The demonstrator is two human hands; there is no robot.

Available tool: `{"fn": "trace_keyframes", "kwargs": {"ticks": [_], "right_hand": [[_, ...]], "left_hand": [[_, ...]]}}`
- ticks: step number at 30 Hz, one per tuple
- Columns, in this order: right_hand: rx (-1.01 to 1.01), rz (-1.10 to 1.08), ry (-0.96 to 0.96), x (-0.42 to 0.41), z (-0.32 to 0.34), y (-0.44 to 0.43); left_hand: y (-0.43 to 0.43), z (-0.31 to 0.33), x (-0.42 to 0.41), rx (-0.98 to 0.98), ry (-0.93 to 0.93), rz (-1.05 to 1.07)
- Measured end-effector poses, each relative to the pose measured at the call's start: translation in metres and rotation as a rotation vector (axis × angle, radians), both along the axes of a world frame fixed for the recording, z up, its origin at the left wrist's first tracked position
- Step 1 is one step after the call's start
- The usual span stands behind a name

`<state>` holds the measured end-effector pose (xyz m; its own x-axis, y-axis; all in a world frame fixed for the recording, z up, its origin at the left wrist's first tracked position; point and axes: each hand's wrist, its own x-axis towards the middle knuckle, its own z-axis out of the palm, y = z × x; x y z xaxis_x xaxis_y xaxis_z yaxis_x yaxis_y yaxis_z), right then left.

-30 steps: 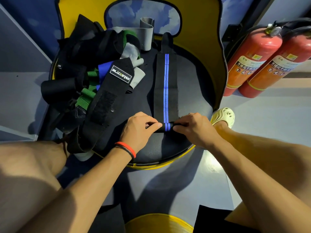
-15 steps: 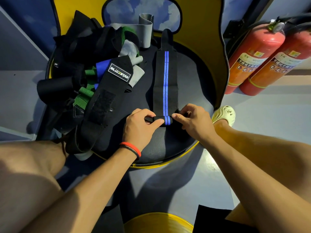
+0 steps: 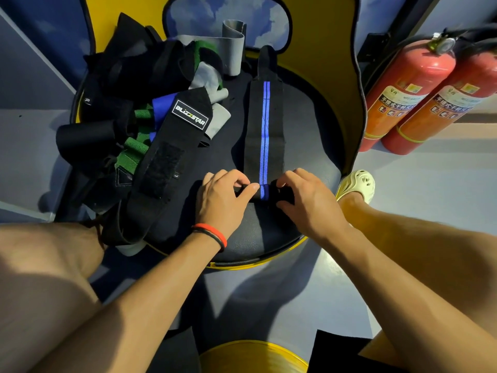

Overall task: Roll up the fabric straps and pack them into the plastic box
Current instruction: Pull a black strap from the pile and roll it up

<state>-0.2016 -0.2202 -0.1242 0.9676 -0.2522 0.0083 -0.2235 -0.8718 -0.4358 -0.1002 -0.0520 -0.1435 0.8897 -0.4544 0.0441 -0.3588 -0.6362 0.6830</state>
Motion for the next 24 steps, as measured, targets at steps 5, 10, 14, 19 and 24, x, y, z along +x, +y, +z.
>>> {"fn": "trace_keyframes", "kwargs": {"ticks": [5, 10, 14, 19, 24], "right_hand": [[0.011, -0.002, 0.031, 0.004, 0.004, -0.008], [0.094, 0.027, 0.176, 0.000, 0.012, -0.011], [0.193, 0.041, 0.284, 0.000, 0.013, -0.018], [0.209, 0.036, 0.237, 0.001, 0.013, -0.019], [0.195, -0.038, 0.158, -0.002, 0.011, -0.013]], "left_hand": [[0.007, 0.008, -0.001, 0.075, -0.061, -0.130], [0.018, 0.014, -0.009, 0.145, -0.062, -0.204], [0.021, 0.016, -0.013, 0.158, 0.022, -0.220], [0.017, 0.017, -0.016, 0.018, -0.048, -0.225], [0.014, 0.009, -0.013, -0.095, 0.012, -0.182]]}}
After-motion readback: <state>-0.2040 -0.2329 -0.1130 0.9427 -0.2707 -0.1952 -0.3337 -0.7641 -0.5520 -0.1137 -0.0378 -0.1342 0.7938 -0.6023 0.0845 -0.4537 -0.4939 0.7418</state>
